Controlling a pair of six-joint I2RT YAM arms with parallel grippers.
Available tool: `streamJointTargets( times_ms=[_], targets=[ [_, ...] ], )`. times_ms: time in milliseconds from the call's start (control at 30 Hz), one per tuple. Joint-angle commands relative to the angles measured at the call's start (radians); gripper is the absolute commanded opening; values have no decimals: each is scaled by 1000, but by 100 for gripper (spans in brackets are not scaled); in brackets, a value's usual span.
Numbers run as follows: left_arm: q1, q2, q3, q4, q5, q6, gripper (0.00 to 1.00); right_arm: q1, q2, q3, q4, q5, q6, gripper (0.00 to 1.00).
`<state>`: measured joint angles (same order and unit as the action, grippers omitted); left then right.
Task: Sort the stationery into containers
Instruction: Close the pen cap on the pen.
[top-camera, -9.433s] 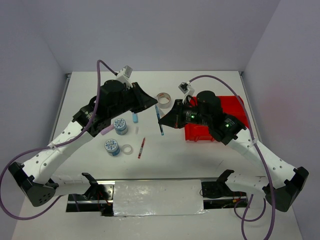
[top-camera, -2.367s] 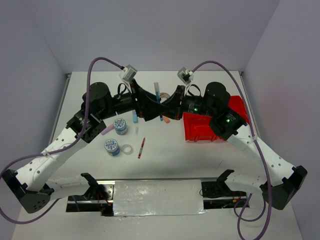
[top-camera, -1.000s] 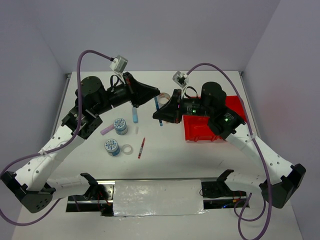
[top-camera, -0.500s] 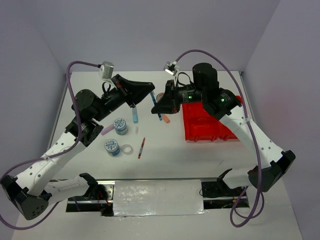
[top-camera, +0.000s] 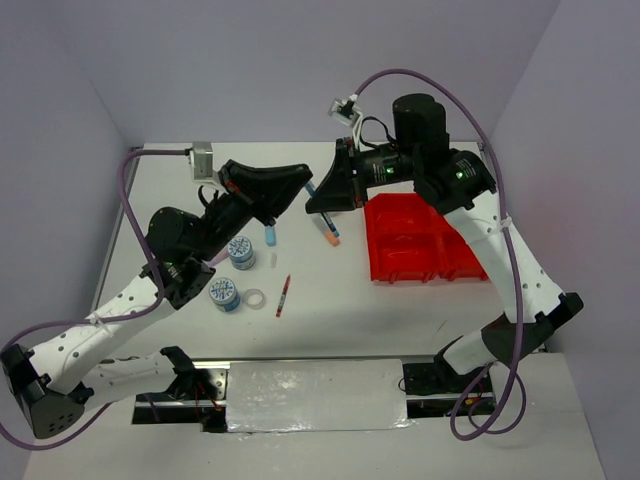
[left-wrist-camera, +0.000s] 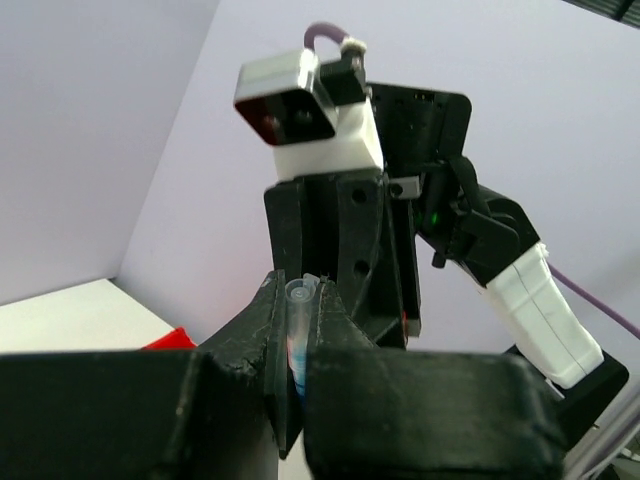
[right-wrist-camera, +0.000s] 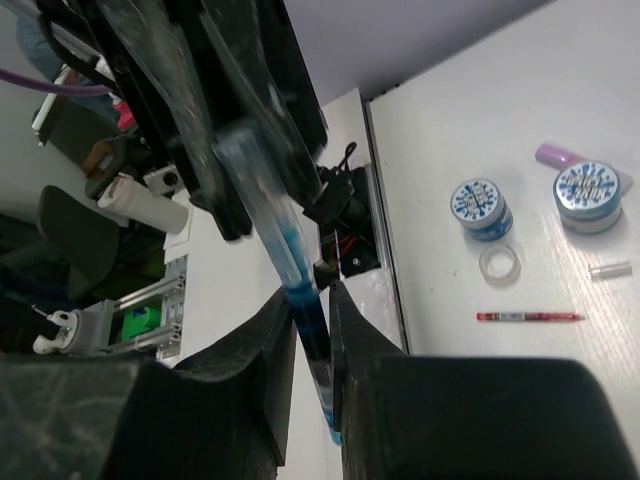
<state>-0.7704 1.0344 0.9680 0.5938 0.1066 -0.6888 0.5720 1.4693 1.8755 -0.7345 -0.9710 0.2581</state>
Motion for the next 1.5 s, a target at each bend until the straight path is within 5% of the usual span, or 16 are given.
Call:
streamJointTargets(
  times_ms=[0, 200, 433, 533, 633, 733, 933, 1233, 1333, 1467],
  targets=[
    [-164, 102, -155, -558, 512, -35, 0, -61, -6, 137, 601, 176, 82, 0],
    [-101, 88, 13, -780, 309, 54, 0, -24, -144, -193, 669, 190, 43, 0],
    [20, 206, 429, -937, 232, 113, 3, 11, -303, -470, 702, 202, 46, 0],
    [22, 257, 537, -967, 246, 118, 21, 14, -346, -527, 699, 221, 49, 0],
    [22, 266, 555, -942, 255, 101, 50, 17, -375, -562, 692, 233, 47, 0],
    [26, 254, 546, -905, 236, 77, 59, 17, -391, -602, 679, 250, 38, 0],
    [77, 205, 595, -865, 104, -11, 98, -3, -395, -708, 669, 276, 21, 0],
    [184, 90, 698, -957, -163, -35, 99, -96, -354, -776, 669, 253, 29, 0],
    [192, 75, 712, -1017, -199, 8, 99, -122, -314, -724, 528, 360, -5, 0],
    [200, 46, 658, -1020, -152, 34, 99, -149, -319, -743, 569, 238, 7, 0]
  ],
)
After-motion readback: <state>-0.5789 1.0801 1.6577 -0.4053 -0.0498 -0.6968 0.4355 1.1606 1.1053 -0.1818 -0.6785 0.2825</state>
